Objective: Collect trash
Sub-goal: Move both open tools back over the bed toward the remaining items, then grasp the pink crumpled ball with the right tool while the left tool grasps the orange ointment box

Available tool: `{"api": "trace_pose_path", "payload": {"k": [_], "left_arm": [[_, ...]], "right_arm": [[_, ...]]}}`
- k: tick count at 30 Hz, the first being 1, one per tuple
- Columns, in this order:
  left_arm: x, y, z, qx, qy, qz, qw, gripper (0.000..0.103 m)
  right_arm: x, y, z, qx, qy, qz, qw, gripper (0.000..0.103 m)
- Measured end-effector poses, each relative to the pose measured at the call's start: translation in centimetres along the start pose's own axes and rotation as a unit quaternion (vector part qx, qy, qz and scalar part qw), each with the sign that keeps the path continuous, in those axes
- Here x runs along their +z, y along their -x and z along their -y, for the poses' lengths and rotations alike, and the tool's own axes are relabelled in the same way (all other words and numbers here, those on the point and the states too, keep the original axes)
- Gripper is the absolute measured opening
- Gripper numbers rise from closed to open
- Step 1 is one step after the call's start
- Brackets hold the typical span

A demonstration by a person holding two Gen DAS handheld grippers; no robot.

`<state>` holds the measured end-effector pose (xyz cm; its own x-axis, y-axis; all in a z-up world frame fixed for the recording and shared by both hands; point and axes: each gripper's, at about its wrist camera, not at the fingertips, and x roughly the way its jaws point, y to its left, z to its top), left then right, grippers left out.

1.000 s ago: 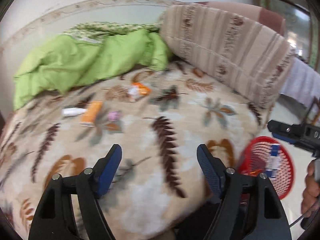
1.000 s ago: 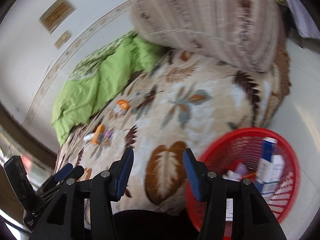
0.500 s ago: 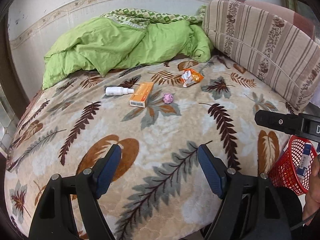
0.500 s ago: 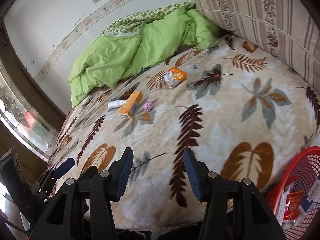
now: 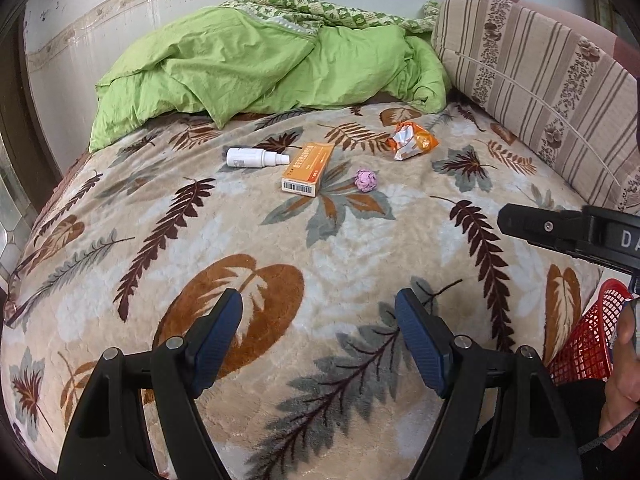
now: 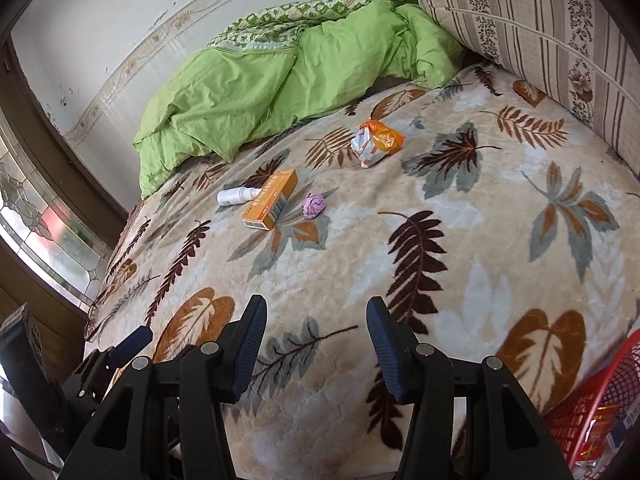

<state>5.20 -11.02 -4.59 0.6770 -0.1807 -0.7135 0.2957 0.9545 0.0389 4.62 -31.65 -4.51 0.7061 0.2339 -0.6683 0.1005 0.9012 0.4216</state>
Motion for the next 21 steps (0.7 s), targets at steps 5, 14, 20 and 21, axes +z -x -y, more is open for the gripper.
{"api": "trace_pose_path", "payload": {"k": [5, 14, 20, 21], "left_arm": [[0.0, -1.3, -1.3, -0.001, 0.010, -0.013, 0.9999, 0.078], [0.7, -3.8, -6.8, 0.000, 0.084, -0.021, 0.9962, 0.078], [0.9, -4.6, -8.8, -0.007, 0.120, -0.022, 0.9925, 0.078], [0.9, -4.7, -9.0, -0.007, 0.121, -0.022, 0.9924, 0.078]], "right_arm": [[0.9, -2.3, -0.9, 0.000, 0.003, -0.009, 1.000, 0.055], [3.5, -7.3, -2.6, -0.009, 0.022, -0.020, 1.000, 0.055], [7.7, -13.0, -2.5, -0.002, -0.014, -0.032, 0.999, 0.039], [8.3, -14.2, -2.3, -0.003, -0.025, -0.032, 0.999, 0.039]]}}
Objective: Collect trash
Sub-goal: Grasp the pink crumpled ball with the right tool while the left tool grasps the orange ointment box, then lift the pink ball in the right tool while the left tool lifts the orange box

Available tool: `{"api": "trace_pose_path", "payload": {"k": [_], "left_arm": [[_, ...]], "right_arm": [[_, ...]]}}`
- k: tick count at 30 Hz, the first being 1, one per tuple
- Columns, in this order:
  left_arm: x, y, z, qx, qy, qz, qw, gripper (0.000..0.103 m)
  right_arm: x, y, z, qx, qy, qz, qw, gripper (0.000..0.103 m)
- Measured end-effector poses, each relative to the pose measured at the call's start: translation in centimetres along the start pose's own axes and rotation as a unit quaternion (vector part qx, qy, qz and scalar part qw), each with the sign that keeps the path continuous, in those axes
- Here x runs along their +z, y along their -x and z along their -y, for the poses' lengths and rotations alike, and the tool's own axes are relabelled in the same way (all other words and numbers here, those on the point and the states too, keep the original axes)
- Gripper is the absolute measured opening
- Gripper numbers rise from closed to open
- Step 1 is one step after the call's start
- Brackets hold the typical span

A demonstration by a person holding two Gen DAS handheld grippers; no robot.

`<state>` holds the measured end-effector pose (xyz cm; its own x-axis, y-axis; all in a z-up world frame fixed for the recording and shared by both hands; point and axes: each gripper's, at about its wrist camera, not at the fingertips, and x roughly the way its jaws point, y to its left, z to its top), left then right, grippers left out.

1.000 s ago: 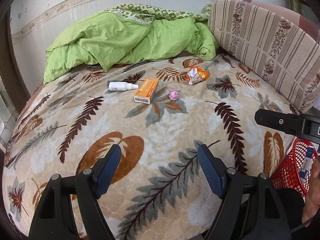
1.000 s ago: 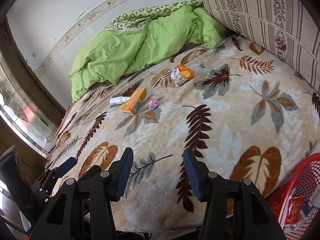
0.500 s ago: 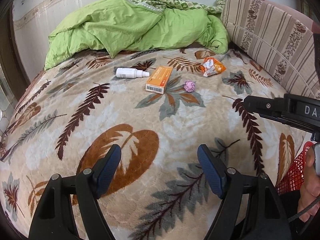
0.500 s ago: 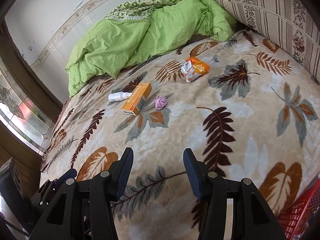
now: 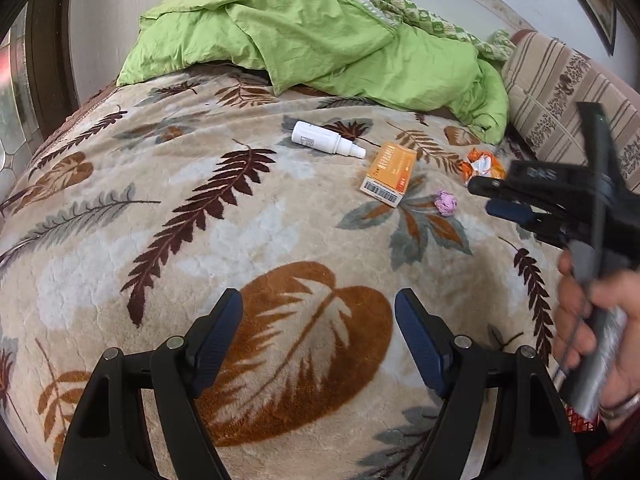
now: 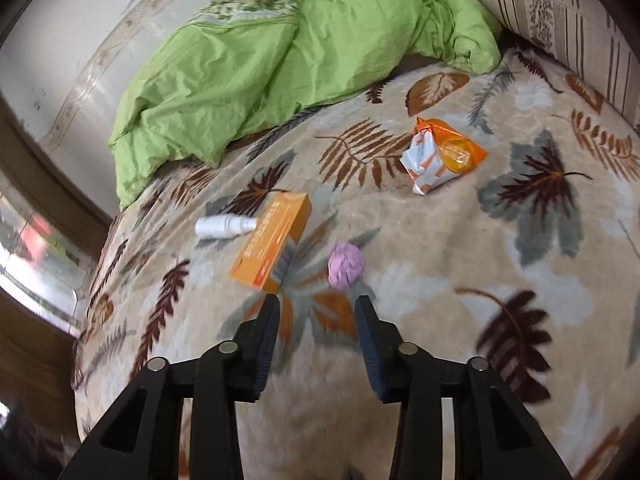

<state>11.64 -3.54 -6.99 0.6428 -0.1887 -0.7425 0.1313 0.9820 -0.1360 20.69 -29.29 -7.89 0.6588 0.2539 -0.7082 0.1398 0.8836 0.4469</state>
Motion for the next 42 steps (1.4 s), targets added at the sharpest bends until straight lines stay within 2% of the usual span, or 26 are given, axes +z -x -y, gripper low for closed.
{"api": "trace_pose_path", "payload": {"k": [3, 6, 9, 13, 18, 22, 24, 28, 29, 32, 34, 36, 42], "left_arm": [[0.0, -0.4, -0.3, -0.002, 0.004, -0.007, 1.0000, 0.078], [0.2, -0.9, -0.5, -0.003, 0.003, -0.012, 0.9999, 0.078], [0.4, -1.2, -0.5, -0.004, 0.002, -0.013, 0.9999, 0.078], [1.4, -1.9, -0.4, -0.017, 0.005, -0.014, 0.9997, 0.078], [4.3, -3.1, 0.9, -0.046, -0.003, -0.004, 0.9989, 0.078], [7.5, -5.7, 2.7, -0.058, -0.031, -0.014, 0.9977, 0.078], [9.3, -8.1, 4.0, -0.073, -0.044, -0.037, 0.9957, 0.078], [11.5, -11.9, 6.4, -0.059, -0.082, -0.064, 0.9928, 0.078], [12.0, -13.2, 7.2, -0.040, -0.094, -0.070, 0.9924, 0.078], [12.9, -15.8, 8.3, -0.013, -0.113, -0.089, 0.9895, 0.077], [13.0, -17.2, 9.0, -0.004, -0.117, -0.099, 0.9882, 0.070], [12.9, -18.4, 9.2, -0.004, -0.117, -0.112, 0.9867, 0.051], [11.7, -17.1, 8.0, -0.018, -0.080, -0.100, 0.9916, 0.049]], "right_arm": [[1.2, -2.8, 0.5, -0.016, -0.025, -0.006, 1.000, 0.039], [1.9, -5.4, 0.8, -0.026, -0.040, -0.017, 0.999, 0.032], [1.9, -6.6, 0.5, -0.054, -0.023, -0.022, 0.998, 0.024], [2.1, -6.0, 1.4, -0.053, -0.026, -0.017, 0.998, 0.023], [1.8, -4.0, 2.2, -0.050, -0.035, -0.002, 0.998, 0.022], [1.9, -2.4, 2.3, -0.062, -0.031, 0.026, 0.997, 0.022], [2.2, -1.8, 2.6, -0.072, -0.035, 0.038, 0.996, 0.022], [2.6, -1.2, 3.7, -0.075, -0.047, 0.049, 0.995, 0.022], [2.7, -1.1, 4.0, -0.074, -0.050, 0.049, 0.995, 0.022], [3.0, -0.8, 4.7, -0.076, -0.055, 0.052, 0.994, 0.022], [3.1, -0.8, 4.9, -0.074, -0.057, 0.054, 0.994, 0.023], [3.3, -0.9, 5.0, -0.073, -0.060, 0.054, 0.994, 0.023], [3.1, -1.0, 4.5, -0.064, -0.050, 0.050, 0.995, 0.023]]}}
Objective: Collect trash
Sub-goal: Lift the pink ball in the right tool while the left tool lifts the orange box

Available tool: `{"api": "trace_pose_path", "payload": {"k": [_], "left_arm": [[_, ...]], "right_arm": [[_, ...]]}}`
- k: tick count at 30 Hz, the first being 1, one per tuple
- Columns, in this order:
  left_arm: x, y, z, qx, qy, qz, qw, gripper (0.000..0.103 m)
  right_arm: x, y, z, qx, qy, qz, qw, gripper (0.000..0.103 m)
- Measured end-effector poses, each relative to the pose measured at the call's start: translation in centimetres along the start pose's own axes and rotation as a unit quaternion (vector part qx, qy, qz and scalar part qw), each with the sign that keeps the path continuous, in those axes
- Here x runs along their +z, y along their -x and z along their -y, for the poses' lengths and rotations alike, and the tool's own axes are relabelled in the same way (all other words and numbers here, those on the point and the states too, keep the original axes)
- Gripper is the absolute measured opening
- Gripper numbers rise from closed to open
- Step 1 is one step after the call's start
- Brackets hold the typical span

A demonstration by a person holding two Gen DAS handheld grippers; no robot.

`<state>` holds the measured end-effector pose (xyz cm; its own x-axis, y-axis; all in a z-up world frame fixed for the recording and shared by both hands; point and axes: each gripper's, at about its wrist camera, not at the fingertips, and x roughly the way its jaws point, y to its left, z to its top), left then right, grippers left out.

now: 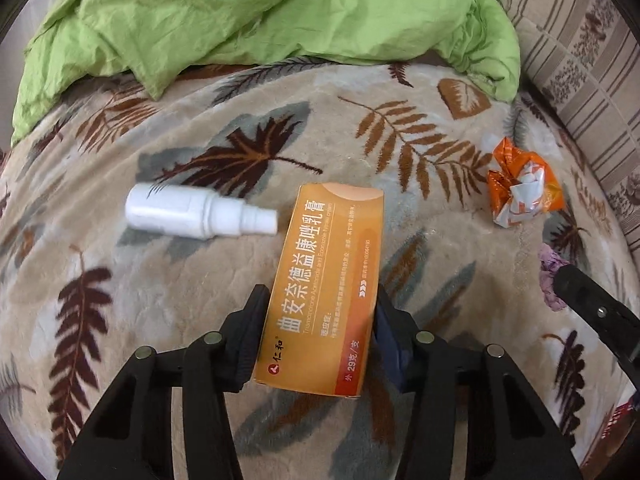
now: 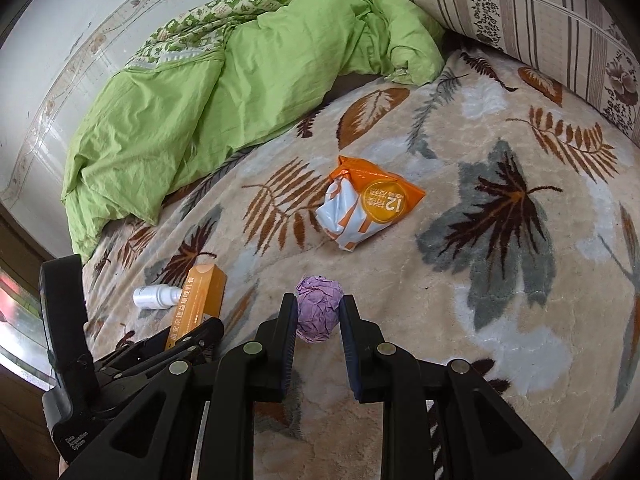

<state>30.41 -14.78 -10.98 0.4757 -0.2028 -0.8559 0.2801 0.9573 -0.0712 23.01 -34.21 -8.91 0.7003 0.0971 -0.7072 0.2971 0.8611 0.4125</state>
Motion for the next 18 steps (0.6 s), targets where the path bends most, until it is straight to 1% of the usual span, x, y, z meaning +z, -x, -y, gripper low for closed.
{"api": "trace_pose_path", "payload": {"k": [1, 7, 9, 12, 16, 18], "left_arm": [[-0.6, 0.7, -0.4, -0.007, 0.008, 0.005, 0.9999, 0.049], [-5.0, 5.3, -2.4, -0.010, 0.037, 0.029, 0.9988, 0.049], [-6.5, 7.1, -3.0, 0.001, 0.045, 0.041, 0.9981, 0.049], [-8.6, 10.1, -3.9, 0.005, 0.066, 0.063, 0.9958, 0.049], [-11.7, 13.8, -4.7, 0.016, 0.085, 0.097, 0.9916, 0.049], [-12.7, 14.7, -4.6, 0.031, 0.086, 0.112, 0.9895, 0.049]], "right_arm": [[-0.1, 0.1, -0.2, 0.001, 0.004, 0.000, 1.000, 0.023], [-1.5, 1.0, -2.1, 0.018, 0.033, -0.003, 0.999, 0.023], [-2.4, 1.5, -3.2, 0.025, 0.052, -0.005, 0.998, 0.023], [-3.9, 2.7, -5.0, 0.040, 0.087, -0.003, 0.995, 0.023], [-5.5, 5.1, -6.3, 0.047, 0.122, 0.017, 0.991, 0.023], [-6.2, 6.0, -6.5, 0.047, 0.132, 0.025, 0.990, 0.022]]}}
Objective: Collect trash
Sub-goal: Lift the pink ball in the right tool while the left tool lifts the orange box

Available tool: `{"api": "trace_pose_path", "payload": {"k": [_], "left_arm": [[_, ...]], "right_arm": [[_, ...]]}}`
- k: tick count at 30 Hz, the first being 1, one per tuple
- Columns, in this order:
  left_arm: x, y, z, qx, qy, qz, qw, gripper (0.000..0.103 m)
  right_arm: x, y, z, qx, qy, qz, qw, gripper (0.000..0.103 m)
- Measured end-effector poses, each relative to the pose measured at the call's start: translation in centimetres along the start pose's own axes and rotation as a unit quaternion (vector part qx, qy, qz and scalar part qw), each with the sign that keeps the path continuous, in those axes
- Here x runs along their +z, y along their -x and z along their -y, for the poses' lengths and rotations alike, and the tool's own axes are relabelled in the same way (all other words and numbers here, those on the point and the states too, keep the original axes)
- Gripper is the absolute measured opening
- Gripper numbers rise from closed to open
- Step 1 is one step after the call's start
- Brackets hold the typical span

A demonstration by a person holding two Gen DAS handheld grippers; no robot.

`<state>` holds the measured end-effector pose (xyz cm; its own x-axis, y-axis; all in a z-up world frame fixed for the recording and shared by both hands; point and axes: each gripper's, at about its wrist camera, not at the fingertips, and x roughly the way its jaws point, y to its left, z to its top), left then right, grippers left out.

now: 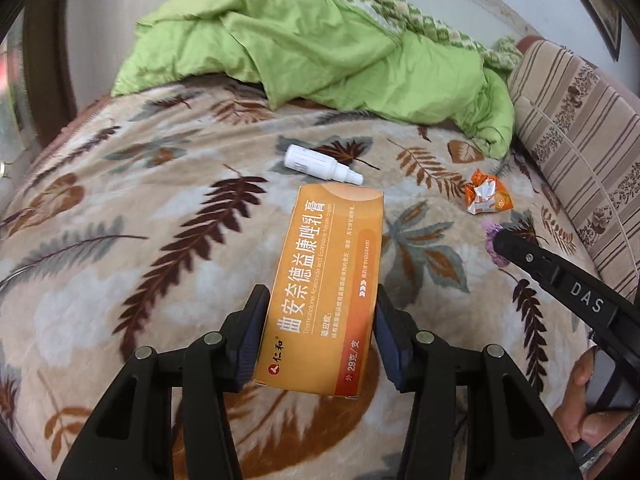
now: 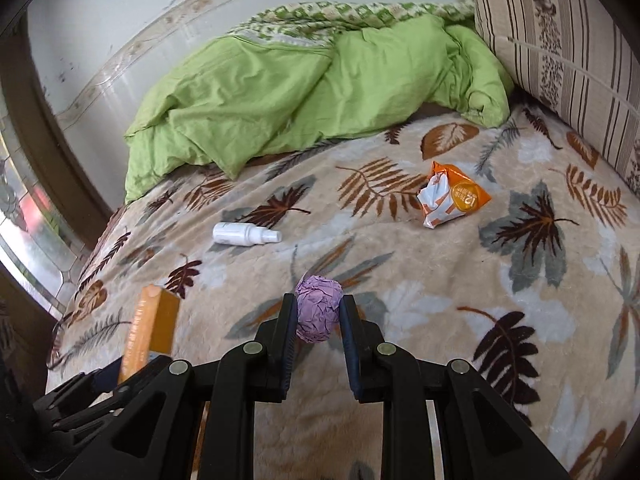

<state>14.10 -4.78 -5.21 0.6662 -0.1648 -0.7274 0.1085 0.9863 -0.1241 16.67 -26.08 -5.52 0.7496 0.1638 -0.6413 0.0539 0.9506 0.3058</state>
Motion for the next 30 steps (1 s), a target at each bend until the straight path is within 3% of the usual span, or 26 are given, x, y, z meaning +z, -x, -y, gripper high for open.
{"api": "trace_pose_path", "payload": {"k": [3, 7, 13, 23, 30], "left_arm": [[-1.0, 1.0, -0.5, -0.002, 0.015, 0.014, 0.9998, 0.049], [-1.4, 0.8, 0.1, 0.025, -0.011, 0.036, 0.9990, 0.049], [-1.6, -0.5, 0.4, 0.014, -0.021, 0.019, 0.9995, 0.049], [-1.0, -2.1, 0.9, 0.033, -0.033, 0.021, 0.9987, 0.047], [-0.9, -2.3, 1.4, 0.029, -0.044, 0.018, 0.9985, 0.036]], "right_arm": [[-1.4, 1.3, -0.4, 0.006, 0.008, -0.001, 1.000, 0.022], [-3.0, 2.7, -1.1, 0.014, 0.024, -0.002, 1.000, 0.023], [-3.0, 2.4, -2.2, 0.001, 0.069, 0.016, 0.998, 0.023], [-2.3, 0.4, -1.9, 0.016, 0.061, -0.003, 0.998, 0.023], [-2.1, 0.6, -1.6, 0.019, 0.055, -0.001, 0.998, 0.023]]}}
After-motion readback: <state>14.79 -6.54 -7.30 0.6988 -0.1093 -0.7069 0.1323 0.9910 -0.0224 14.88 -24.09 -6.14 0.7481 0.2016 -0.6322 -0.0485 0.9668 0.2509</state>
